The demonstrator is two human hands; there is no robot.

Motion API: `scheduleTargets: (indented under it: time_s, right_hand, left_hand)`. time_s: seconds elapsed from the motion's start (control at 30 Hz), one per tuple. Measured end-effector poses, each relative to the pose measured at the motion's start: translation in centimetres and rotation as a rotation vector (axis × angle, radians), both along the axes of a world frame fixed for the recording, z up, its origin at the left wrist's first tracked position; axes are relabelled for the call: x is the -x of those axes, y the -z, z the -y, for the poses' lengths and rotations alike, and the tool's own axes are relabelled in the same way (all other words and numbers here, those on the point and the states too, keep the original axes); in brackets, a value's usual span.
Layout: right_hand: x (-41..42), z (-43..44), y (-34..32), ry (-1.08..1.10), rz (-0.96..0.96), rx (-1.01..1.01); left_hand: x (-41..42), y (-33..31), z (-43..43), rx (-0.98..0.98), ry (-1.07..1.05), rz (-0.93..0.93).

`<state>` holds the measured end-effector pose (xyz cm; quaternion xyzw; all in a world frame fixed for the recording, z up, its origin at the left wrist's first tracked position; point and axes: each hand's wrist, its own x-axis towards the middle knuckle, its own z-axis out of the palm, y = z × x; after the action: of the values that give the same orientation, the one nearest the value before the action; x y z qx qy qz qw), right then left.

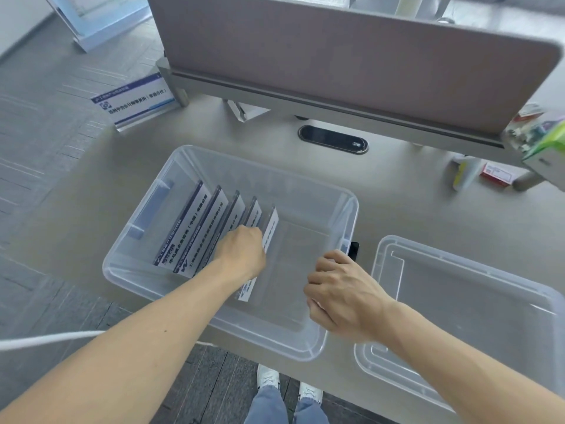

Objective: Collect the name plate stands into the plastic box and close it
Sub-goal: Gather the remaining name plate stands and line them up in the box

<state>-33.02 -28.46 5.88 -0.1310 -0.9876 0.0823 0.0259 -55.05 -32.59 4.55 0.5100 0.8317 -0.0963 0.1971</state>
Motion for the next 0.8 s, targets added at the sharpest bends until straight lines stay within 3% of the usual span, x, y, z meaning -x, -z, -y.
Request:
scheduleTargets:
  time_s: [0.8]
  right_hand:
    - [-0.05, 0.30, -0.37, 0.014, 0.063, -0.021]
  left_hand:
    - [-0.47, 0.89, 0.24, -0.031, 0.047, -0.030]
